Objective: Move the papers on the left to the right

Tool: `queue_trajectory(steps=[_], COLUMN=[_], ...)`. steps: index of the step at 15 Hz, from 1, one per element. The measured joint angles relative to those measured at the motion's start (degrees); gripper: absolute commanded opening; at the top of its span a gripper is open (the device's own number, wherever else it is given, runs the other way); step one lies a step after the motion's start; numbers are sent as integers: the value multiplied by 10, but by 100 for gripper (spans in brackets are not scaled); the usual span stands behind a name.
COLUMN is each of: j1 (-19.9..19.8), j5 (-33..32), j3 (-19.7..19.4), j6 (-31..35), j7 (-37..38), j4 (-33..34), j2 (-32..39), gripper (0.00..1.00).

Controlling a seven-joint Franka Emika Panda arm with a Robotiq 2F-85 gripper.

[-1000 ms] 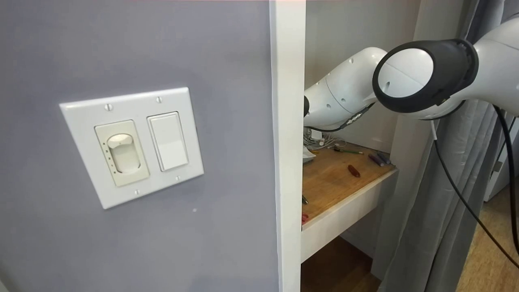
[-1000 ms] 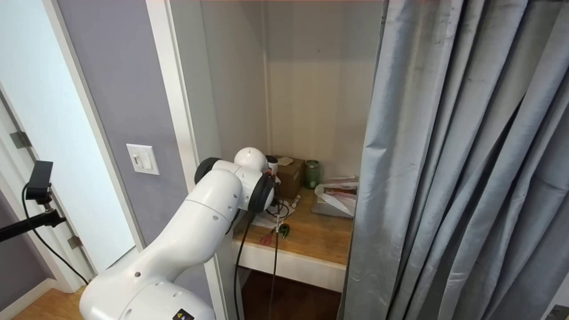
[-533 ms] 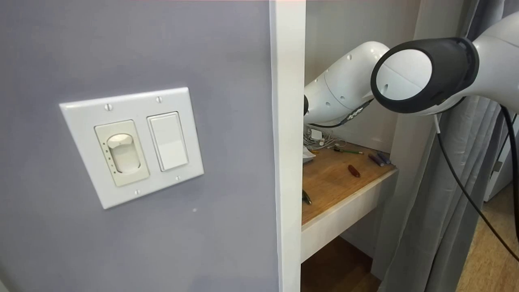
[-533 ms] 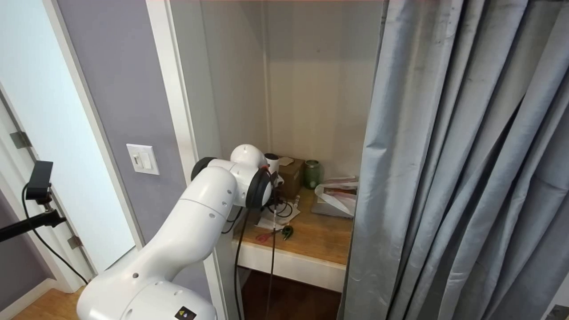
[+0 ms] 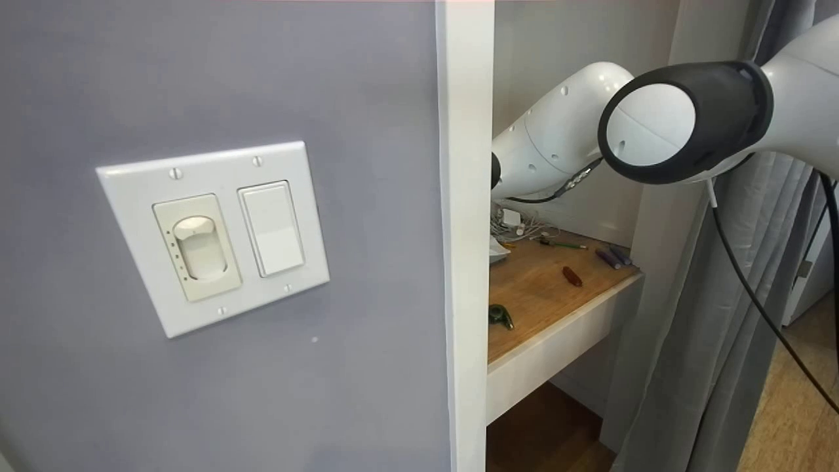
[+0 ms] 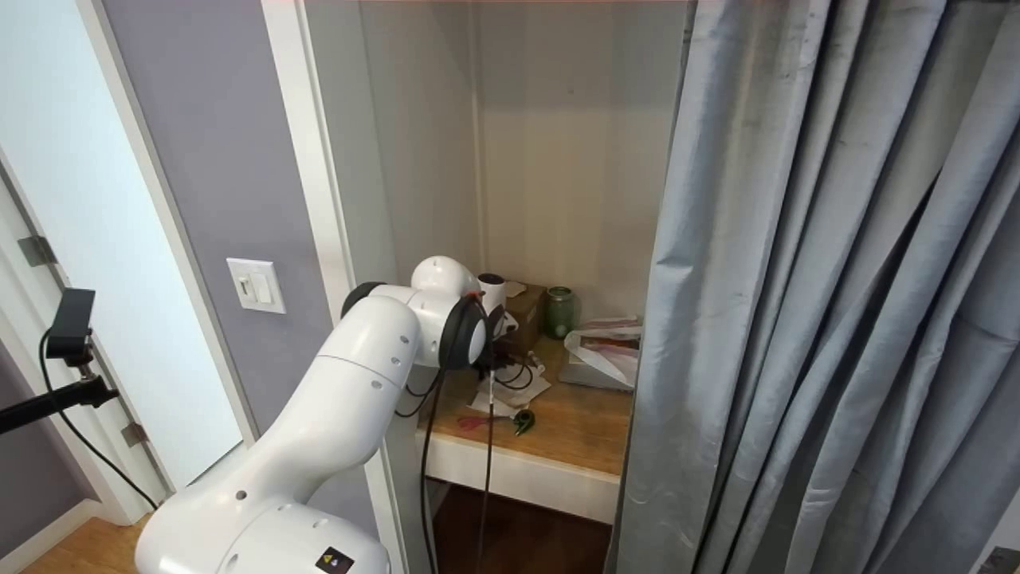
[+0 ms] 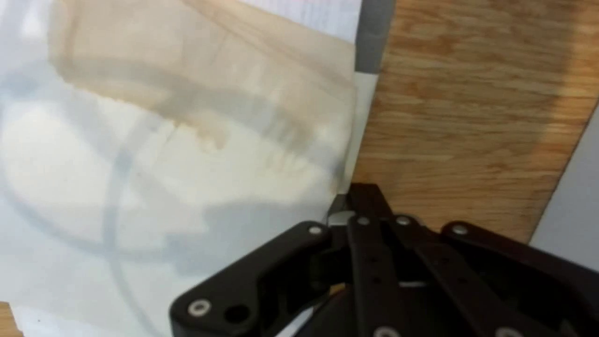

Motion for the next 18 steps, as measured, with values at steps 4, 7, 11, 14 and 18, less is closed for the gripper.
queue_trajectory(steps=[4, 7, 11, 14, 18], j1=[10, 20, 29, 33, 35], j5=[-12, -27, -45, -54, -58], j3=[-21, -38, -56, -66, -67], j6=[-15, -29, -40, -48, -50], j7=[19, 36, 54, 63, 63], j4=[0, 0, 0, 0, 0], j2=[-5, -8, -11, -12, -14], gripper=[0, 0, 0, 1, 40])
